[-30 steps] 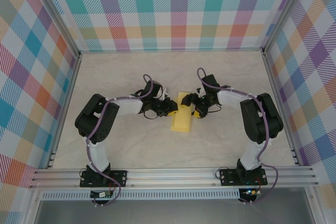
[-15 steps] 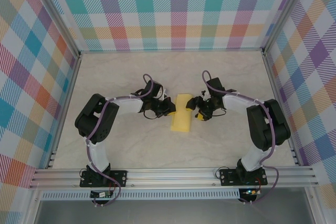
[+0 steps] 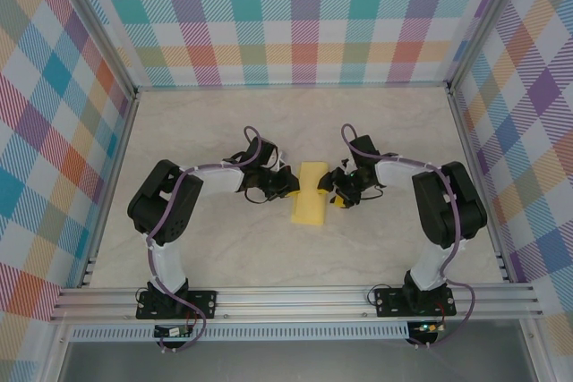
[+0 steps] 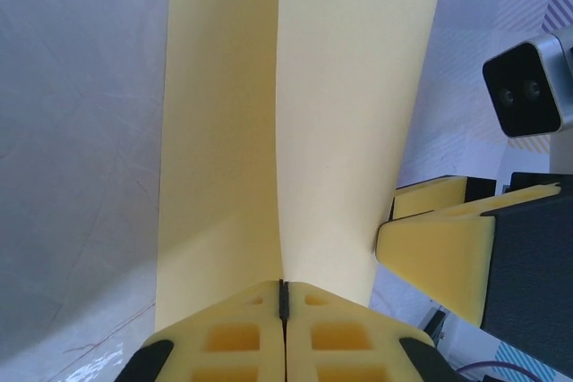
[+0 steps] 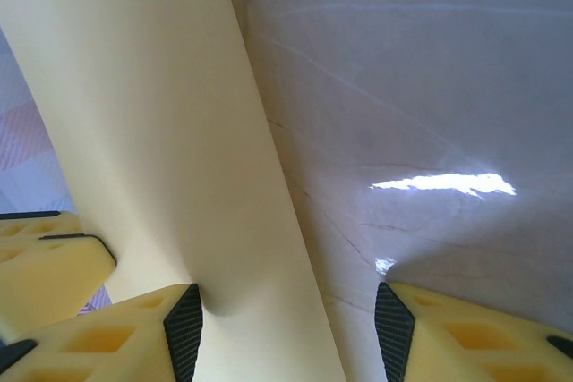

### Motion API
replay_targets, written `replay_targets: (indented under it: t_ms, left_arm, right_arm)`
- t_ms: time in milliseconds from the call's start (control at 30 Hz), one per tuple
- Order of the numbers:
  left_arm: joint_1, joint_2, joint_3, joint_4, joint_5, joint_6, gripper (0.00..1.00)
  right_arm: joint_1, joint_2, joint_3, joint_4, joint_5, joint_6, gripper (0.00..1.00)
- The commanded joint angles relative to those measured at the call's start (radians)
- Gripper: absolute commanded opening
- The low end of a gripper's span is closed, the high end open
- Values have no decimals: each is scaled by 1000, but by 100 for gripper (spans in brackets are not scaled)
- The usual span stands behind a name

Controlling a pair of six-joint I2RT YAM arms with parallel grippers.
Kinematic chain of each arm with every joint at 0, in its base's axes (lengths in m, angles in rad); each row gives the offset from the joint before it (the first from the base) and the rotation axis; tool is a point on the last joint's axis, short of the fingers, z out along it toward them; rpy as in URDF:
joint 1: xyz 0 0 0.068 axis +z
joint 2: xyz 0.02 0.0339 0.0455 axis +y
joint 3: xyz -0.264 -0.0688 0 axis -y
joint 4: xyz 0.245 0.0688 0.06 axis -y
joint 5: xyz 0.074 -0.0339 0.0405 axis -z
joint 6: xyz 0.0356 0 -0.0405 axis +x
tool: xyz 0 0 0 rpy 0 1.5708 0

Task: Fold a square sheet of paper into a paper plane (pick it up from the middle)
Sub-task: First fold in half a square sheet of paper at the center of the table.

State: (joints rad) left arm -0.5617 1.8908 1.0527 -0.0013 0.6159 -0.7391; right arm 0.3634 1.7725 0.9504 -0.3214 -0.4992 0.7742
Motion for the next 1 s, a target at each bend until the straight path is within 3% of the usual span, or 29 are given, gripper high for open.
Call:
replay_targets:
  t_ms: [0,100,167,267,367,567,967]
  left_arm:
    - [-9,-12,26,-32,-7,20,7]
    - [-9,-19,27,-52,-27,22,11]
    - [-9,-38,26,-81,-64,31,20]
    - [-9,-95,21,-156,-171,49,35]
    - [-9,-156,24,-237,-284,64,43]
    - [-9,-235,10,-318,-422,57,44]
    - [-8,-233,0,-310,-400,53,45]
  right_arm:
    - [-1,16,30,14,-22,-9,57]
    - [1,22,37,-16,9,-15,57]
    - [5,25,45,-40,30,-23,57]
    - [13,35,59,-62,44,-23,57]
    - [36,50,110,-142,115,-43,59]
    - [82,100,209,-289,235,-75,60]
    - [92,132,292,-379,246,-160,62]
